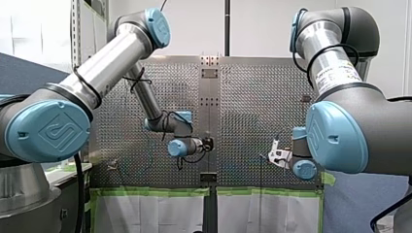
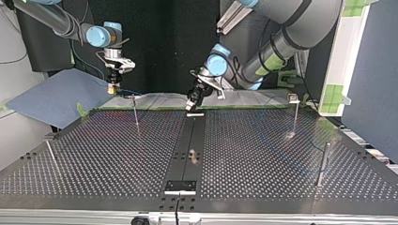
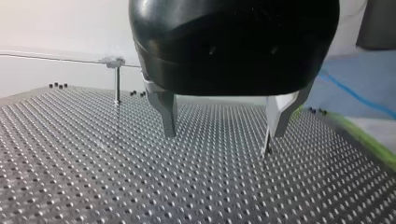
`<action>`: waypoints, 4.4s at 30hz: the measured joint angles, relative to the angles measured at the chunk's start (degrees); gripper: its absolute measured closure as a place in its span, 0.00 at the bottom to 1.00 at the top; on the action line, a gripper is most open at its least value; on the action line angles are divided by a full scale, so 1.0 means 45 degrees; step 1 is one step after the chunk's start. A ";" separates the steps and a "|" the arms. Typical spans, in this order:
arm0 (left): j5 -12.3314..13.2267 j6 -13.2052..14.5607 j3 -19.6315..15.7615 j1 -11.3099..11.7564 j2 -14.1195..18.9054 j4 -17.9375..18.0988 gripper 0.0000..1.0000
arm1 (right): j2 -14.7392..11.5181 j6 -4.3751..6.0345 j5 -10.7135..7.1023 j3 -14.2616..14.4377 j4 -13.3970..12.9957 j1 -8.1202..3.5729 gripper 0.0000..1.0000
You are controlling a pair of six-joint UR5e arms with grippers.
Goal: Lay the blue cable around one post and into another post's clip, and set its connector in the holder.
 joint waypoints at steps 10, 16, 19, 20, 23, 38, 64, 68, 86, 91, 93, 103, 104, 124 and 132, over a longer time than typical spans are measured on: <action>-0.1043 0.1055 0.1049 -0.0004 -0.1066 -0.0726 0.06 | 0.0000 -0.0017 0.0035 -0.0006 0.0057 0.0002 0.98; -0.1541 0.1718 0.1216 0.0023 -0.1711 -0.1272 0.06 | 0.0000 -0.0019 0.0039 -0.0003 0.0058 0.0005 0.98; -0.1601 0.2087 0.1221 -0.0006 -0.1861 -0.1505 0.06 | 0.0000 -0.0019 0.0049 -0.0002 0.0058 0.0005 0.98; -0.1607 0.2249 0.1222 -0.0022 -0.1882 -0.1546 0.06 | 0.0000 -0.0019 0.0051 -0.0004 0.0059 0.0005 0.98; -0.1605 0.2640 0.1223 -0.0067 -0.1911 -0.1570 0.06 | 0.0000 -0.0019 0.0055 -0.0002 0.0058 0.0005 0.98; -0.1998 0.2326 0.1346 -0.0341 -0.2026 -0.0658 0.06 | 0.0001 -0.0019 0.0056 -0.0006 0.0021 0.0005 0.98; -0.2721 0.1568 0.3236 -0.0723 -0.3311 -0.1814 0.09 | 0.0000 -0.0072 0.0057 -0.0007 0.0034 0.0004 0.98; -0.2713 0.1560 0.3244 -0.0693 -0.3312 -0.1903 0.18 | 0.0000 -0.0106 0.0056 -0.0008 0.0035 0.0003 0.98; -0.2663 0.1514 0.3248 -0.0678 -0.3296 -0.1954 0.93 | 0.0001 -0.0206 0.0055 -0.0010 0.0046 -0.0014 0.98; -0.2663 0.1537 0.3246 -0.0724 -0.3295 -0.1956 0.95 | 0.0000 -0.0224 0.0056 -0.0008 0.0055 -0.0045 0.98; -0.2663 0.1545 0.3248 -0.0730 -0.3297 -0.1956 0.95 | 0.0001 -0.0227 0.0056 -0.0007 0.0056 -0.0051 0.98; -0.2200 0.1592 0.3253 -0.0695 -0.3260 -0.1956 0.72 | 0.0001 -0.0293 0.0067 -0.0007 0.0033 -0.0096 0.98; -0.2116 0.1597 0.3253 -0.0677 -0.3237 -0.1957 0.72 | 0.0001 -0.0318 0.0087 -0.0008 0.0023 -0.0110 0.98; -0.1569 0.1610 0.3254 -0.0697 -0.3035 -0.2179 0.88 | 0.0003 -0.0390 0.0154 -0.0012 0.0012 -0.0179 0.98; -0.1536 0.1612 0.3254 -0.0701 -0.3038 -0.2200 0.95 | 0.0002 -0.0390 0.0154 -0.0012 0.0021 -0.0183 0.98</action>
